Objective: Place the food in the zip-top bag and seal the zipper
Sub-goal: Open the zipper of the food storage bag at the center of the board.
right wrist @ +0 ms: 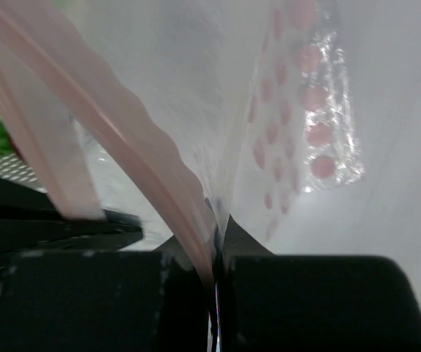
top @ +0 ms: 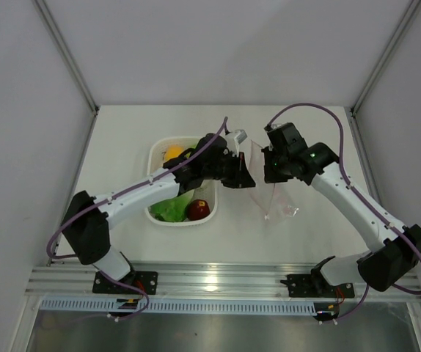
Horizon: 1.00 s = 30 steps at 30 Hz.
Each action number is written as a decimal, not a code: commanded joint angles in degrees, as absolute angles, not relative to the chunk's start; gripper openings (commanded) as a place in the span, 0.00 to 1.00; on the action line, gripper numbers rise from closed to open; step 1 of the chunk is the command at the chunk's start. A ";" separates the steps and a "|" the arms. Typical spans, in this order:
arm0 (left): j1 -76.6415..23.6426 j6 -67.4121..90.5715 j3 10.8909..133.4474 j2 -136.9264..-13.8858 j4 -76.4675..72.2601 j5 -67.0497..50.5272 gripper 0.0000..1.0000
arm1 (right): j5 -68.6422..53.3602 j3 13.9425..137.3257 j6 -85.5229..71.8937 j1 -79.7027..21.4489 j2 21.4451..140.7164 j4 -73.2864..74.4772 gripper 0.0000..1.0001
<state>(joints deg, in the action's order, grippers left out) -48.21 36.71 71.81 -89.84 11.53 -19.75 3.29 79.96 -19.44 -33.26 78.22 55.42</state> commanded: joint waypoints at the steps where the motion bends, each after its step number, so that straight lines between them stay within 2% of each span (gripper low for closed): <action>1: -48.52 33.76 79.87 -91.14 17.39 -15.57 0.01 | 16.17 82.53 -20.91 -32.52 77.52 56.85 0.00; 5: -49.83 32.61 84.63 -90.71 22.93 -5.39 0.01 | 47.28 88.40 -27.23 -34.98 83.39 67.92 0.00; 10: -49.92 32.96 88.06 -92.02 26.18 -3.61 0.01 | 55.54 90.44 -26.72 -33.22 82.62 69.09 0.00; 14: -49.66 33.40 85.18 -91.84 25.05 -1.15 0.00 | 60.28 91.14 -24.96 -33.22 79.46 67.94 0.00; 23: -47.90 36.12 81.04 -101.14 18.56 -9.39 0.00 | 60.74 91.24 -19.61 -33.13 76.47 66.45 0.00; 30: -48.16 37.18 76.73 -104.59 11.42 -16.43 0.01 | 46.95 81.66 -17.84 -34.18 75.32 61.62 0.00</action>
<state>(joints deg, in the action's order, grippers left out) -49.21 37.30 78.61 -103.07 10.92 -14.37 49.63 84.12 -18.81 -33.93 77.87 63.61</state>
